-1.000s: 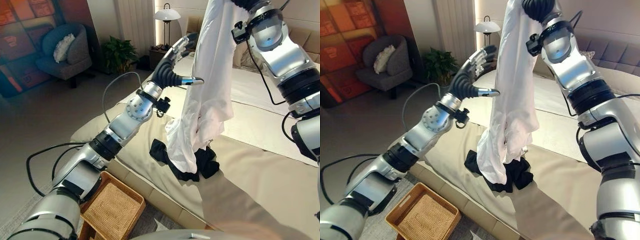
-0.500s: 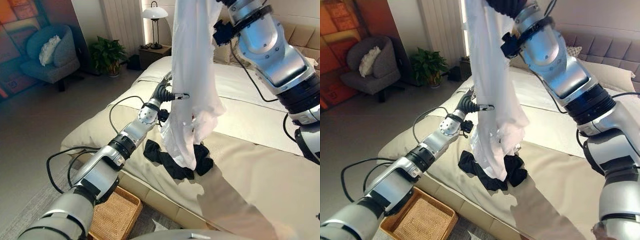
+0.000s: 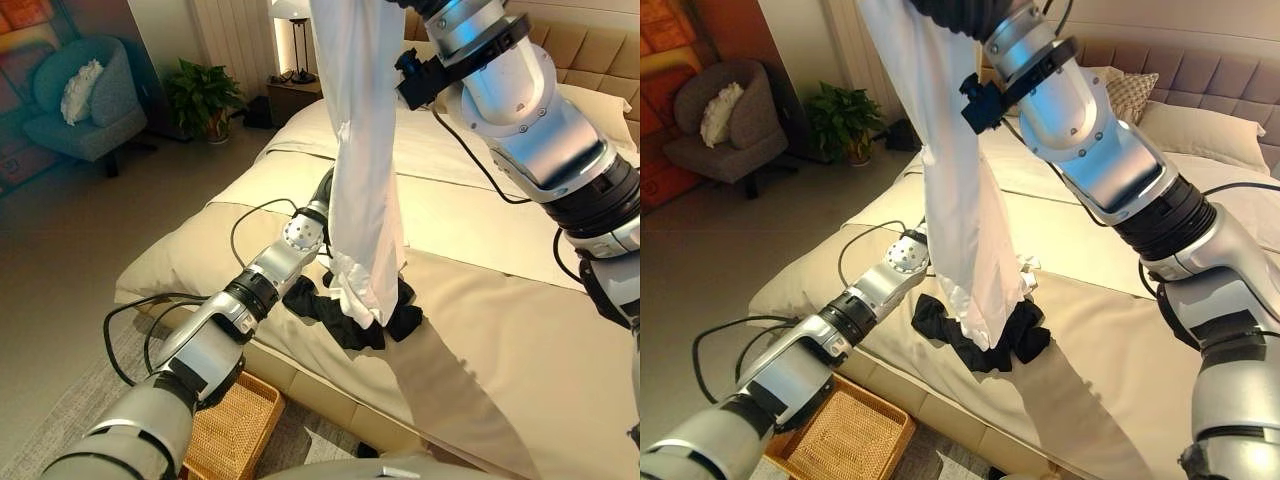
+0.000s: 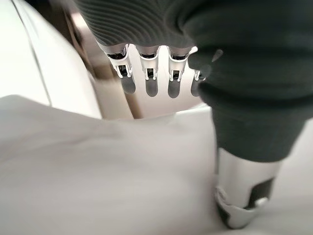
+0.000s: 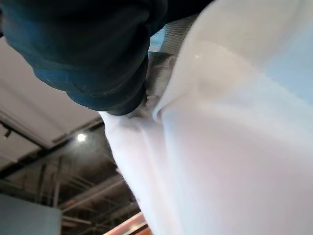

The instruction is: Pick up clothes into the bucket

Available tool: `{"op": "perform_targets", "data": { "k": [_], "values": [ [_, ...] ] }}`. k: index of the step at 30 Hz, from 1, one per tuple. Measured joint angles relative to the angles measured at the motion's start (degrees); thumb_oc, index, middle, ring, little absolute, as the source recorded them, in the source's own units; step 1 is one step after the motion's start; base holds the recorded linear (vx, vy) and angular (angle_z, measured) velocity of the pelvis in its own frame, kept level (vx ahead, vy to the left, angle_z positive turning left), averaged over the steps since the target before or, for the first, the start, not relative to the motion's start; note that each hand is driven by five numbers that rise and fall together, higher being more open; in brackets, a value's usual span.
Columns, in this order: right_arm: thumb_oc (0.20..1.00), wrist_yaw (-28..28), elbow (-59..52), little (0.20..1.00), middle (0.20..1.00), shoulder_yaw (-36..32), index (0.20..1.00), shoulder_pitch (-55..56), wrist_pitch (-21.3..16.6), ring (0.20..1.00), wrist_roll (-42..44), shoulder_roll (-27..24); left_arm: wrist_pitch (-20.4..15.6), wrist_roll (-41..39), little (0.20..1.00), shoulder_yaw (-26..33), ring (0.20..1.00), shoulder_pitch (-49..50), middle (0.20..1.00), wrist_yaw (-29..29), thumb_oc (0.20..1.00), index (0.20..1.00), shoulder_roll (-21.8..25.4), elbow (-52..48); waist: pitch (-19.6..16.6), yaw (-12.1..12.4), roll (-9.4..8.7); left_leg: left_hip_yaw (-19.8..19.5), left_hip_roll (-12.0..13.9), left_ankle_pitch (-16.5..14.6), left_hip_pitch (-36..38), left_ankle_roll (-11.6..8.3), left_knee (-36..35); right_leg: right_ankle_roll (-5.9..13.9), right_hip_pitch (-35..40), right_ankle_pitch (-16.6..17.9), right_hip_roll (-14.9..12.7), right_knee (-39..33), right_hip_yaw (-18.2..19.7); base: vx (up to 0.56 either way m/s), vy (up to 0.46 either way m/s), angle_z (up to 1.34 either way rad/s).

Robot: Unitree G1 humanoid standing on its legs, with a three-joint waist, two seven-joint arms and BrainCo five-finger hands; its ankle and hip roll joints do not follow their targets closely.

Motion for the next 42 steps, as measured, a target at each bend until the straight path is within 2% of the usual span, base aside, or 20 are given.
{"op": "perform_targets", "data": {
  "k": [2, 3, 4, 5, 6, 7, 11, 16, 22, 30, 31, 32, 37, 42],
  "values": [
    [0.2, 0.29, 0.13, 0.2, 0.2, -0.07, 0.2, 0.0, 0.0, 0.2, 0.95, -0.32, -0.1, -5.96, 1.0, -2.32, 1.0, -0.5, 1.0, -3.9, 1.0, 1.0, 2.35, -3.52, 0.0, 0.1, 0.0, -0.03, 0.0, -0.06, 0.04, -0.09, 0.0, 0.0, 0.06, 0.0, 0.01, 0.0, -0.03, 0.02, -0.009, 0.0],
    [0.2, 0.92, 0.18, 0.2, 0.2, -0.06, 0.2, 0.01, -0.01, 0.2, 1.49, -0.26, 0.93, -13.42, 0.755, -4.52, 0.755, -0.58, 0.755, -7.39, 0.755, 0.755, 4.87, -6.21, 0.01, -0.02, -0.03, -0.03, 0.04, -0.15, 0.03, -0.21, 0.0, 0.0, 0.02, 0.0, 0.06, 0.0, -0.05, 0.0, 0.0, 0.0],
    [0.2, 1.12, 0.25, 0.2, 0.2, -0.07, 0.2, 0.01, -0.01, 0.2, 1.82, -0.29, 1.38, -15.99, 0.586, -5.32, 0.586, -0.62, 0.586, -8.86, 0.586, 0.586, 5.77, -7.02, 0.02, 0.03, -0.02, -0.04, 0.06, -0.17, 0.04, -0.24, 0.0, -0.01, 0.06, 0.0, 0.06, 0.0, -0.06, 0.0, 0.0, 0.0],
    [0.2, 1.38, 0.54, 0.2, 0.2, -0.07, 0.2, 0.01, -0.01, 0.2, 1.96, -0.28, 2.64, -20.39, 0.438, -5.68, 0.438, -0.61, 0.438, -11.3, 0.438, 0.438, 6.62, -7.66, 0.01, 0.09, -0.03, -0.06, 0.07, -0.17, 0.04, -0.24, 0.0, -0.01, 0.08, 0.0, 0.06, 0.0, -0.1, 0.0, 0.0, 0.0],
    [0.2, 1.65, 0.6, 0.2, 0.2, -0.06, 0.2, 0.01, -0.01, 0.2, 1.96, -0.3, 3.21, -22.55, 0.382, -5.84, 0.382, -0.61, 0.382, -12.39, 0.382, 0.382, 7.24, -8.04, 0.03, 0.07, -0.06, -0.06, 0.08, -0.17, 0.04, -0.25, 0.0, -0.01, 0.08, 0.0, 0.09, 0.0, -0.1, 0.0, 0.0, 0.0],
    [0.2, 2.23, 0.71, 0.2, 0.2, -0.07, 0.2, 0.01, -0.01, 0.2, 1.98, -0.38, 4.19, -25.68, 0.2, -6.19, 0.2, -0.6, 0.2, -14.27, 0.2, 0.2, 8.22, -8.46, 0.03, 0.09, -0.07, -0.07, 0.07, -0.18, 0.05, -0.26, 0.0, -0.01, 0.08, 0.0, 0.09, 0.0, -0.1, 0.0, 0.0, 0.0],
    [0.2, 3.44, 2.55, 0.2, 0.2, -0.06, 0.2, 0.05, 0.0, 0.2, 2.75, -0.34, 6.41, -31.75, 0.2, -6.18, 0.2, -0.47, 0.2, -18.14, 0.2, 0.2, 9.2, -8.88, 0.03, 0.23, -0.09, -0.15, 0.03, -0.18, 0.05, -0.26, -0.01, -0.01, 0.14, 0.0, 0.05, 0.0, -0.25, 0.0, 0.0, 0.0],
    [0.2, 4.2, 3.48, 0.2, 0.2, -0.21, 0.2, 1.04, 0.01, 0.2, 2.96, -0.42, 7.14, -34.61, 0.2, -3.58, 0.2, 3.73, 0.2, -20.22, 0.2, 0.2, 7.98, -8.99, 0.05, 0.22, -0.25, -0.2, 0.01, -0.19, 0.08, -0.26, -0.01, -0.01, 0.19, 0.0, 0.05, 0.0, -0.36, 0.0, 0.0, 0.0],
    [0.2, 4.47, 6.3, 0.2, 0.2, -3.83, 0.2, 4.51, 0.44, 0.2, 2.86, -0.23, 6.91, -36.82, 0.2, 7.41, 0.2, 13.24, 0.2, -19.58, 0.2, 0.2, 3.14, -8.92, 0.21, 0.45, -1.2, -0.2, 0.0, -0.19, 0.11, -0.25, -0.01, -0.03, 0.19, 0.03, 0.06, 0.01, -0.28, 0.0, 0.0, 0.0],
    [0.2, 4.34, 11.95, 0.2, 0.2, -5.87, 0.2, 7.02, 2.92, 0.2, -0.24, 1.99, 5.41, -41.5, 0.2, 15.56, 0.2, 19.86, 0.2, -17.09, 0.2, 0.2, -1.67, -8.99, 0.18, 2.0, -1.89, -0.13, -0.1, -0.22, 0.2, -0.2, 0.0, -0.22, 0.24, 0.19, 0.0, 0.01, -0.15, 0.0, 0.0, 0.0],
    [0.859, 4.29, 13.41, 0.859, 0.859, -5.89, 0.859, 7.1, 3.7, 0.859, -1.05, 2.52, 4.69, -42.27, 0.2, 15.92, 0.2, 20.65, 0.2, -16.33, 0.2, 0.2, -2.54, -8.98, 0.27, 1.95, -2.05, -0.14, -0.11, -0.22, 0.18, -0.2, -0.01, -0.22, 0.23, 0.19, -0.02, 0.01, -0.19, 0.0, 0.0, 0.0],
    [1.0, 4.28, 14.19, 1.0, 1.0, -5.9, 1.0, 7.12, 4.14, 1.0, -1.38, 2.78, 4.68, -42.27, 0.2, 15.91, 0.2, 20.86, 0.2, -16.09, 0.2, 0.2, -2.66, -8.99, 0.3, 2.04, -2.13, -0.14, -0.11, -0.22, 0.17, -0.2, -0.01, -0.22, 0.23, 0.19, -0.02, 0.01, -0.21, 0.0, 0.0, 0.0],
    [1.0, 3.08, 18.19, 1.0, 1.0, -8.09, 1.0, 8.73, 6.03, 1.0, -4.39, 5.12, 2.7, -43.97, 0.2, 18.68, 0.2, 23.5, 0.2, -13.64, 0.2, 0.2, -4.34, -11.27, 0.44, 3.73, -2.63, -0.17, -0.12, -0.22, 0.16, -0.19, 0.0, -0.24, 0.23, 0.21, -0.03, 0.01, -0.34, 0.0, 0.0, 0.0],
    [1.0, 1.88, 22.0, 1.0, 1.0, -8.9, 1.0, 9.15, 7.47, 1.0, -7.33, 6.69, -1.12, -44.47, 0.2, 23.44, 0.2, 23.64, 0.2, -9.89, 0.2, 0.2, -4.81, -11.89, 0.76, 4.76, -3.15, -0.46, -0.17, -0.22, 0.14, -0.19, 0.0, -0.24, 0.36, 0.22, -0.15, 0.01, -0.71, 0.0, 0.007, 0.02]
  ]
}}
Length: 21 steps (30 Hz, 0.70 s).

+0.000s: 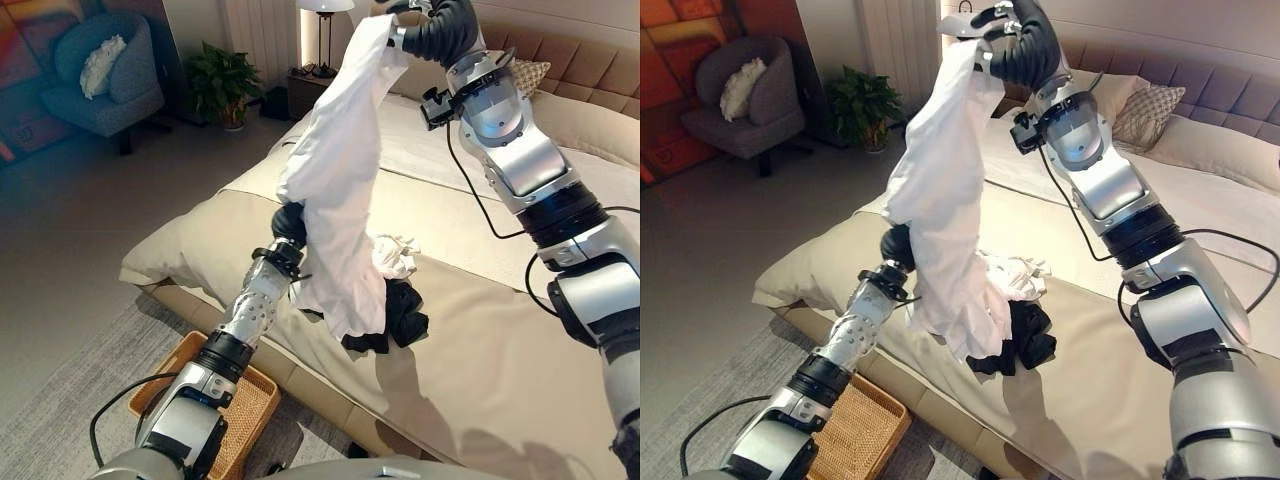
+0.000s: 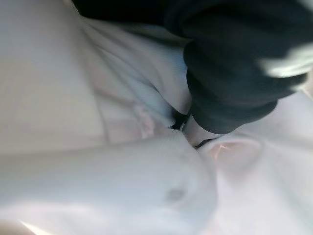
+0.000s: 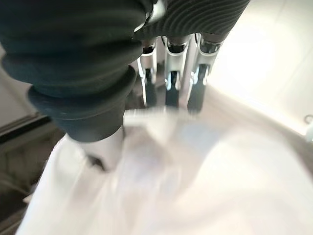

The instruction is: Pick up clothes into the bucket

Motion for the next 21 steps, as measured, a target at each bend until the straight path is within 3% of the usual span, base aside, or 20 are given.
{"op": "perform_targets", "data": {
  "k": [8, 16, 18, 21],
  "values": [
    [1.0, 0.45, 4.47, 1.0, 1.0, -0.09, 1.0, 2.81, 2.24, 1.0, -0.99, 0.15, -5.65, 0.08, 0.2, 5.98, 0.2, -0.07, 0.2, 4.77, 0.2, 0.2, 1.35, -4.53, 0.16, 0.33, -0.1, -1.35, -0.3, 0.0, 0.0, 0.01, 0.0, 0.02, 0.57, -0.03, -0.41, -0.02, -1.35, 0.0, 0.01, 0.08],
    [1.0, 3.07, 4.08, 1.0, 1.0, -3.09, 1.0, 12.95, 3.31, 1.0, -0.82, -1.11, -9.1, 3.75, 0.2, 12.4, 0.2, -0.96, 0.2, 8.86, 0.2, 0.2, 11.82, -6.03, 1.22, 1.59, 1.02, -1.4, -0.21, 0.0, 0.0, 0.01, -0.01, 0.03, 0.58, -0.06, -0.35, -0.04, -1.42, 0.0, 0.0, 0.0],
    [1.0, 3.86, 3.44, 1.0, 1.0, -5.98, 1.0, 17.07, 3.28, 1.0, -0.81, -1.87, -9.53, 8.68, 0.2, 13.29, 0.2, -1.35, 0.2, 11.34, 0.2, 0.2, 17.53, -7.52, 2.22, 2.2, 1.34, -1.44, -0.18, 0.01, 0.0, 0.01, 0.04, 0.03, 0.62, -0.08, -0.32, -0.04, -1.47, 0.0, 0.0, 0.0],
    [1.0, 4.19, 2.9, 1.0, 1.0, -8.37, 1.0, 22.5, 4.02, 1.0, -0.77, -3.84, -11.4, 15.47, 0.2, 17.32, 0.2, -1.65, 0.2, 14.24, 0.2, 0.2, 20.0, -10.04, 3.32, 3.3, 1.85, -1.53, -0.25, 0.01, -0.04, -0.01, 0.02, 0.01, 0.65, -0.07, -0.38, -0.03, -1.59, 0.0, 0.001, 0.02]
  ]
}}
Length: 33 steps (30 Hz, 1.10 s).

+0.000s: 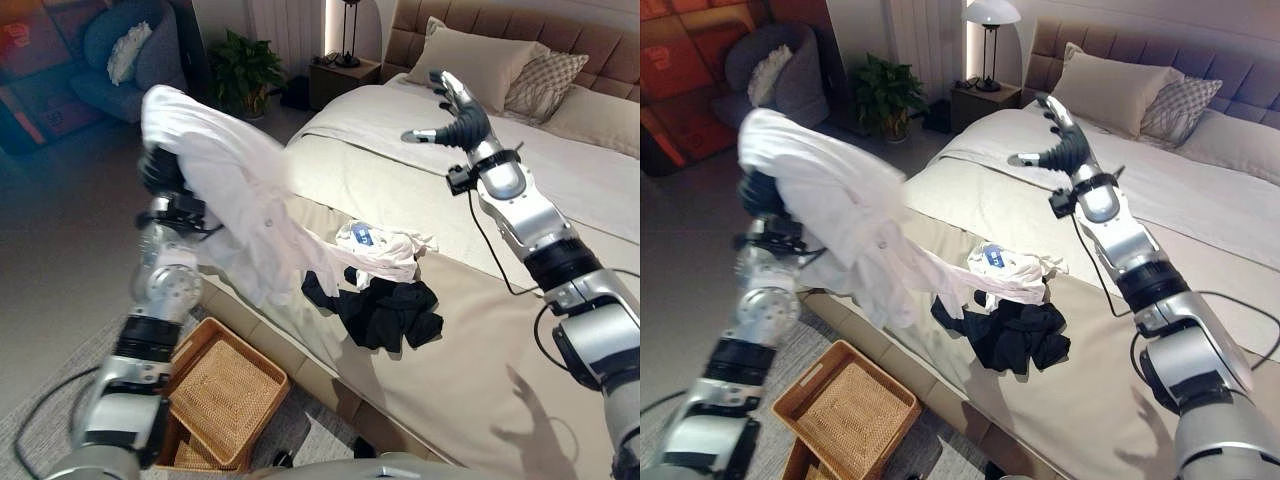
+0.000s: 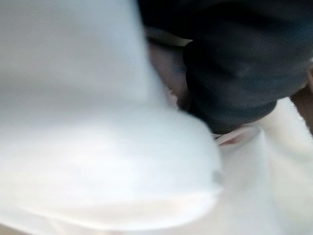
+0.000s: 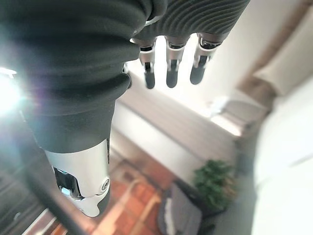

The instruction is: Pick up clothes into the bucket

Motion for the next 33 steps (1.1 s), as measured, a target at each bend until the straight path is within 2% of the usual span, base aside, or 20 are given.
{"op": "perform_targets", "data": {
  "k": [1, 5, 6, 9, 10, 13, 15, 19, 21, 24, 27, 33],
  "values": [
    [1.0, 0.43, -0.16, 1.0, 1.0, -2.38, 1.0, 3.31, -0.03, 1.0, 0.1, -0.2, -0.36, 4.45, 0.2, 0.9, 0.2, 0.04, 0.2, 1.44, 0.2, 0.2, 3.38, -0.86, 0.22, 0.1, -0.11, -0.16, 0.05, -0.02, -0.06, 0.0, 0.0, 0.01, 0.01, -0.05, 0.06, 0.0, -0.15, 0.03, 0.0, 0.05],
    [1.0, 0.91, -0.02, 1.0, 1.0, -6.86, 1.0, 10.43, 0.25, 1.0, 1.9, -0.9, -1.14, 12.55, 0.2, 7.44, 0.2, 0.54, 0.2, 4.71, 0.2, 0.2, 7.44, -1.34, 1.46, 1.15, 0.09, -0.73, -0.07, -0.04, -0.18, -0.06, -0.02, 0.01, 0.16, -0.37, -0.08, 0.01, -0.75, 0.01, 0.005, 0.08],
    [1.0, 1.19, -0.1, 1.0, 1.0, -9.67, 1.0, 13.34, 0.21, 1.0, 2.23, -0.31, -1.12, 16.61, 0.2, 9.47, 0.2, 2.53, 0.2, 5.67, 0.2, 0.2, 10.25, -2.15, 1.68, 1.49, 0.06, -0.96, -0.03, -0.06, -0.3, -0.07, -0.02, -0.12, 0.13, -0.51, -0.06, 0.0, -0.99, 0.0, 0.003, 0.1],
    [1.0, 1.21, 0.2, 1.0, 1.0, -12.39, 1.0, 18.86, 0.28, 1.0, 2.22, 0.25, -1.47, 22.84, 0.2, 13.77, 0.2, 4.99, 0.2, 8.27, 0.2, 0.2, 11.75, -2.81, 1.74, 2.25, 0.08, -1.84, -0.1, -0.09, -0.69, -0.11, -0.02, -0.04, 0.17, -0.75, -0.15, 0.0, -1.6, 0.0, 0.0, 0.14],
    [1.0, 1.3, 0.21, 1.0, 1.0, -12.55, 1.0, 19.8, 0.26, 1.0, 2.21, 0.37, -1.46, 24.02, 0.2, 14.16, 0.2, 5.1, 0.2, 8.81, 0.2, 0.2, 11.94, -2.81, 1.74, 3.09, 0.08, -1.99, -0.11, -0.09, -0.85, -0.11, -0.01, -0.05, 0.1, -0.76, -0.16, 0.01, -1.8, -0.02, -0.005, 0.19],
    [1.0, 1.33, 0.37, 1.0, 1.0, -14.6, 1.0, 23.36, 0.15, 1.0, 2.19, 3.27, -1.54, 29.21, 0.2, 15.61, 0.2, 5.51, 0.2, 11.38, 0.2, 0.2, 12.46, -2.84, 1.99, 3.34, -0.08, -3.09, -0.41, -0.06, -1.19, -0.1, 0.01, -0.02, 0.2, -0.84, -0.48, 0.0, -2.96, -0.02, -0.008, 0.17],
    [1.0, 1.14, 0.65, 1.0, 1.0, -15.86, 1.0, 24.59, -0.11, 1.0, 2.03, 6.07, -1.6, 30.86, 0.2, 15.82, 0.2, 5.52, 0.2, 12.73, 0.2, 0.2, 12.63, -2.92, 2.39, 3.36, -0.3, -3.39, -0.62, -0.05, -1.3, -0.12, 0.01, 0.05, 0.31, -1.01, -0.73, 0.0, -3.55, -0.01, 0.002, 0.12],
    [1.0, 1.05, 3.14, 1.0, 1.0, -16.01, 1.0, 27.83, -0.34, 1.0, 1.15, 8.63, -1.62, 30.86, 0.2, 15.85, 0.2, 5.52, 0.2, 13.59, 0.2, 0.2, 12.81, -2.94, 3.08, 3.38, -0.43, -4.44, -1.14, -0.03, -2.15, -0.11, 0.16, 0.19, 0.07, -1.15, -1.28, 0.0, -4.37, -0.03, 0.002, 0.15],
    [1.0, 0.72, 6.74, 1.0, 1.0, -16.32, 1.0, 29.47, -0.71, 1.0, 0.39, 10.32, -1.61, 30.85, 0.2, 15.68, 0.2, 5.58, 0.2, 13.67, 0.2, 0.2, 13.65, -2.92, 3.89, 4.49, -0.62, -4.7, -1.41, 0.02, -2.36, -0.04, 0.46, 0.19, 0.06, -1.15, -1.53, 0.01, -4.55, -0.05, -0.002, 0.04],
    [1.0, 0.66, 9.62, 1.0, 1.0, -17.09, 1.0, 33.09, -1.54, 1.0, -0.89, 12.4, -1.75, 30.85, 0.2, 15.5, 0.2, 5.64, 0.2, 13.13, 0.2, 0.2, 15.21, -2.83, 4.43, 4.58, -0.64, -5.5, -1.72, 0.03, -3.44, -0.04, 0.9, 0.37, -0.42, -1.28, -1.8, 0.02, -5.28, -0.08, 0.006, 0.15],
    [1.0, 0.58, 13.51, 1.0, 1.0, -17.52, 1.0, 35.98, -2.17, 1.0, -2.56, 15.32, -2.02, 30.82, 0.2, 15.06, 0.2, 5.81, 0.2, 12.42, 0.2, 0.2, 15.2, -2.28, 5.68, 4.69, -0.81, -6.45, -2.08, 0.02, -5.13, -0.04, 1.85, 0.4, -1.18, -1.29, -2.1, 0.03, -6.2, -0.08, -0.002, 0.17],
    [1.0, 0.12, 20.08, 1.0, 1.0, -16.28, 1.0, 38.37, -3.13, 1.0, -6.53, 17.84, -1.51, 30.85, 0.2, 11.93, 0.2, 7.09, 0.2, 10.63, 0.2, 0.2, 15.07, 0.78, 9.46, 4.69, -0.98, -8.15, -2.7, -0.04, -9.17, -0.16, 4.33, 0.52, -3.2, -1.06, -2.57, 0.07, -7.89, -0.1, 0.0, 0.17]
  ]
}}
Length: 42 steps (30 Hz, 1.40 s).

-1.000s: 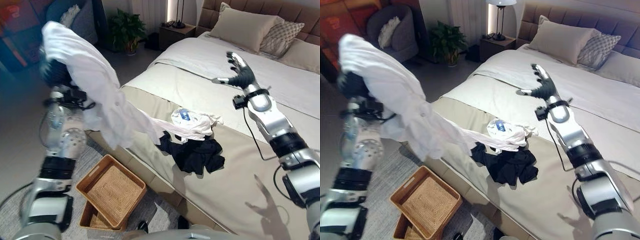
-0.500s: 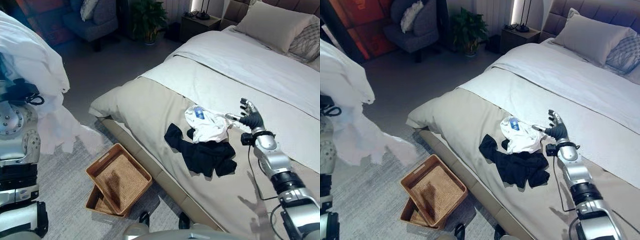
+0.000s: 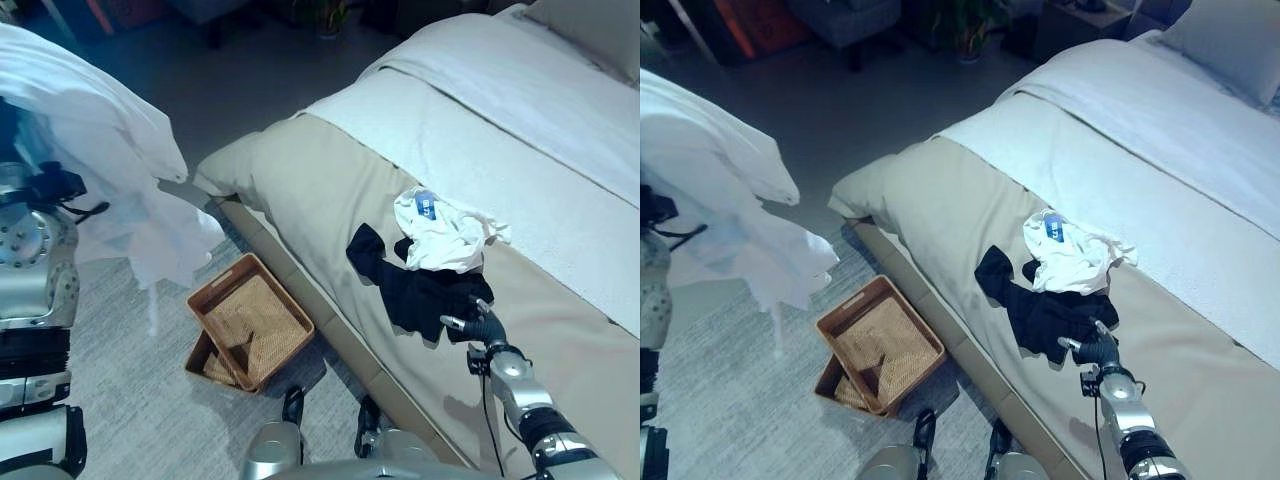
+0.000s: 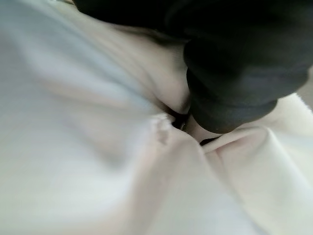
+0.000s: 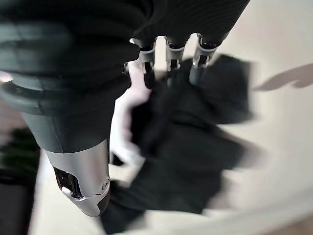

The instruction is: Pick up clothes into the bucket

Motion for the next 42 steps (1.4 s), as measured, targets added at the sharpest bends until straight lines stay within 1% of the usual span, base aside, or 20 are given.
{"op": "perform_targets", "data": {
  "k": [2, 3, 6, 9, 12, 14, 17, 21, 24, 27, 28, 29, 31, 32, 33, 34, 36, 40, 41, 42],
  "values": [
    [1.0, -0.03, 1.9, 1.0, 1.0, 0.24, 1.0, 0.41, 0.02, 1.0, -0.43, 0.8, 0.41, 0.23, 0.2, -0.26, 0.2, 0.57, 0.2, -0.03, 0.2, 0.2, -0.02, 1.96, 0.72, 0.04, -0.3, -0.19, -0.01, 0.0, -0.45, 0.0, 0.19, 0.01, -0.26, 0.04, -0.01, 0.0, -0.18, -0.08, 0.006, 0.05],
    [1.0, -0.25, 2.72, 1.0, 1.0, 0.33, 1.0, 1.19, -0.14, 1.0, -0.49, 1.47, 0.93, 1.61, 0.2, -0.25, 0.2, 1.17, 0.2, 0.15, 0.2, 0.2, 0.02, 2.83, 0.98, 0.02, -0.67, -0.3, -0.01, 0.0, -1.14, 0.0, 0.3, 0.01, -0.87, 0.03, -0.02, 0.04, -0.28, -0.06, 0.012, 0.06],
    [1.0, -0.57, 3.72, 1.0, 1.0, 0.63, 1.0, 2.42, -0.43, 1.0, -0.52, 1.79, 1.29, 5.17, 0.2, -0.27, 0.2, 2.37, 0.2, 0.73, 0.2, 0.2, 1.0, 4.64, 2.52, -0.17, -1.0, -0.83, -0.12, -0.01, -2.74, -0.01, 0.97, 0.03, -1.97, 0.05, -0.08, 0.12, -0.74, -0.05, 0.003, 0.07],
    [1.0, -0.6, 4.28, 1.0, 1.0, 0.96, 1.0, 3.65, -0.54, 1.0, -1.53, 1.88, 1.53, 6.87, 0.2, -0.22, 0.2, 3.75, 0.2, 1.33, 0.2, 0.2, 1.15, 4.88, 3.15, -0.09, -1.46, -1.1, -0.13, -0.01, -3.61, -0.01, 1.19, 0.03, -2.67, 0.1, -0.07, 0.27, -1.12, -0.04, 0.02, 0.06],
    [1.0, -0.63, 4.81, 1.0, 1.0, 0.97, 1.0, 2.68, -0.87, 1.0, -1.64, 1.88, 1.89, 8.04, 0.2, -0.34, 0.2, 4.12, 0.2, 1.68, 0.2, 0.2, 1.15, 7.76, 5.26, -0.14, -1.77, -1.05, -0.12, -0.01, -4.11, -0.01, 1.4, 0.03, -3.46, 0.09, -0.16, 0.89, -1.14, -0.05, 0.032, -0.02],
    [1.0, -0.66, 4.82, 1.0, 1.0, 0.97, 1.0, 2.59, -1.16, 1.0, -1.65, 1.88, 2.46, 8.44, 0.2, -1.15, 0.2, 4.15, 0.2, 1.8, 0.2, 0.2, 1.0, 8.46, 5.63, -0.15, -1.9, -1.03, -0.15, -0.01, -4.61, -0.01, 1.47, 0.03, -3.98, 0.09, -0.22, 1.06, -1.13, -0.05, 0.032, -0.01],
    [1.0, -1.35, 4.72, 1.0, 1.0, 0.96, 1.0, 1.95, -1.47, 1.0, -1.66, 1.88, 2.81, 8.5, 0.2, -1.94, 0.2, 4.32, 0.2, 1.81, 0.2, 0.2, -1.21, 8.55, 6.66, -0.26, -2.15, -0.94, -0.24, -0.01, -5.68, -0.01, 2.15, 0.04, -5.2, 0.09, -0.4, 1.87, -1.02, -0.04, 0.031, -0.01],
    [1.0, -1.9, 4.6, 1.0, 1.0, 0.98, 1.0, 0.4, -1.96, 1.0, -1.65, 1.87, 2.95, 8.65, 0.2, -4.52, 0.2, 4.39, 0.2, 1.67, 0.2, 0.2, -2.75, 8.65, 8.39, -0.27, -2.29, -0.8, -0.2, -0.01, -7.22, -0.01, 2.99, 0.03, -6.91, 0.09, -0.43, 2.88, -0.71, -0.04, 0.018, -0.04],
    [1.0, -2.55, 3.22, 1.0, 1.0, 1.05, 1.0, -0.76, -2.16, 1.0, -1.65, 1.78, 3.04, 8.64, 0.2, -7.44, 0.2, 3.84, 0.2, 1.37, 0.2, 0.2, -5.27, 10.3, 9.03, -0.3, -2.41, 0.21, -0.06, -0.02, -9.47, 0.0, 3.98, 0.03, -9.68, 0.09, -0.44, 4.27, 0.47, -0.05, 0.025, -0.15],
    [1.0, -3.03, 1.28, 1.0, 1.0, 1.28, 1.0, -3.09, -2.77, 1.0, -1.63, 1.83, 3.63, 8.64, 0.2, -10.64, 0.2, 3.62, 0.2, 0.67, 0.2, 0.2, -5.95, 11.92, 11.34, -1.06, -2.65, 0.62, 0.03, -0.03, -11.52, 0.01, 5.4, -0.02, -12.25, 0.11, -0.51, 6.06, 1.24, -0.04, 0.023, -0.13],
    [1.0, -3.1, 0.89, 1.0, 1.0, 1.4, 1.0, -3.76, -2.87, 1.0, -1.64, 1.9, 3.69, 8.62, 0.2, -11.32, 0.2, 3.35, 0.2, 0.17, 0.2, 0.2, -6.56, 12.52, 11.95, -1.89, -2.86, 0.67, 0.03, -0.04, -12.2, 0.01, 5.83, -0.03, -13.02, 0.11, -0.51, 6.58, 1.41, -0.04, 0.039, -0.1],
    [1.0, -3.15, 0.6, 1.0, 1.0, 1.9, 1.0, -4.52, -2.92, 1.0, -1.65, 1.79, 3.87, 8.59, 0.2, -13.08, 0.2, 2.35, 0.2, -0.24, 0.2, 0.2, -7.38, 13.75, 12.12, -1.69, -3.13, 0.89, 0.06, -0.07, -13.66, -0.01, 6.58, -0.06, -14.79, 0.09, -0.54, 7.58, 1.92, -0.04, 0.044, -0.12],
    [1.0, -3.48, 0.56, 1.0, 1.0, 3.04, 1.0, -5.55, -3.2, 1.0, -1.64, 1.83, 4.04, 8.51, 0.2, -15.31, 0.2, 1.06, 0.2, -0.67, 0.2, 0.2, -8.45, 14.82, 12.53, -2.45, -3.7, 1.68, 0.13, -0.26, -15.24, 0.11, 7.9, -0.06, -16.77, 0.1, -0.52, 9.01, 2.6, -0.05, 0.048, -0.18],
    [1.0, -3.56, 0.66, 1.0, 1.0, 3.51, 1.0, -6.09, -3.24, 1.0, -1.66, 1.88, 4.04, 8.53, 0.2, -16.03, 0.2, 0.8, 0.2, -0.83, 0.2, 0.2, -8.91, 14.84, 12.65, -2.21, -3.91, 1.98, 0.22, -0.36, -15.82, 0.13, 8.29, -0.08, -17.56, 0.08, -0.52, 9.53, 3.01, -0.06, 0.036, -0.24],
    [1.0, -3.91, 0.73, 1.0, 1.0, 3.76, 1.0, -6.46, -3.47, 1.0, -1.67, 1.87, 4.08, 8.53, 0.2, -17.42, 0.2, 0.08, 0.2, -1.06, 0.2, 0.2, -9.67, 14.88, 12.78, -2.7, -4.11, 2.36, 0.2, -0.42, -16.69, 0.19, 8.94, -0.09, -18.69, 0.09, -0.59, 10.39, 3.71, -0.03, 0.025, -0.17],
    [1.0, -4.23, 0.99, 1.0, 1.0, 4.16, 1.0, -7.04, -3.47, 1.0, -1.68, 1.94, 4.1, 8.71, 0.2, -18.49, 0.2, -0.45, 0.2, -1.5, 0.2, 0.2, -10.1, 15.09, 12.88, -3.4, -4.23, 2.4, 0.14, -0.54, -17.44, 0.25, 9.51, -0.09, -19.47, 0.09, -0.67, 10.82, 3.76, -0.04, 0.023, -0.13],
    [1.0, -4.74, 0.95, 1.0, 1.0, 4.38, 1.0, -6.96, -3.6, 1.0, -1.72, 1.82, 4.21, 8.98, 0.2, -20.08, 0.2, -2.13, 0.2, -1.83, 0.2, 0.2, -11.17, 15.75, 12.89, -3.39, -4.26, 2.95, 0.22, -0.67, -18.58, 0.39, 10.32, -0.15, -20.75, 0.13, -0.62, 11.5, 4.38, -0.03, 0.025, -0.12],
    [1.0, -5.46, 0.95, 1.0, 1.0, 5.1, 1.0, -7.06, -3.86, 1.0, -1.72, 1.78, 4.82, 9.15, 0.2, -21.6, 0.2, -4.03, 0.2, -1.82, 0.2, 0.2, -12.64, 18.32, 12.91, -3.78, -4.28, 3.51, 0.42, -0.99, -20.48, 0.8, 12.0, -0.37, -22.45, 0.28, -0.41, 12.12, 5.07, -0.03, 0.024, -0.1],
    [1.0, -5.69, 0.51, 1.0, 1.0, 5.38, 1.0, -7.18, -3.96, 1.0, -1.72, 1.54, 4.9, 9.41, 0.2, -21.9, 0.2, -4.61, 0.2, -1.66, 0.2, 0.2, -12.8, 19.94, 12.91, -4.8, -4.29, 3.49, 0.43, -1.19, -22.06, 0.9, 13.17, -0.33, -23.98, 0.1, -0.46, 13.21, 5.14, 0.0, 0.0, 0.0],
    [1.0, -5.73, 0.29, 1.0, 1.0, 5.44, 1.0, -7.6, -4.1, 1.0, -1.72, 1.51, 5.27, 9.71, 0.2, -21.86, 0.2, -4.96, 0.2, -1.52, 0.2, 0.2, -12.6, 20.93, 12.91, -4.87, -4.3, 3.41, 0.46, -1.47, -23.28, 0.95, 13.9, -0.52, -25.13, -0.15, -0.47, 13.81, 5.13, -0.05, 0.015, -0.03]
  ]
}}
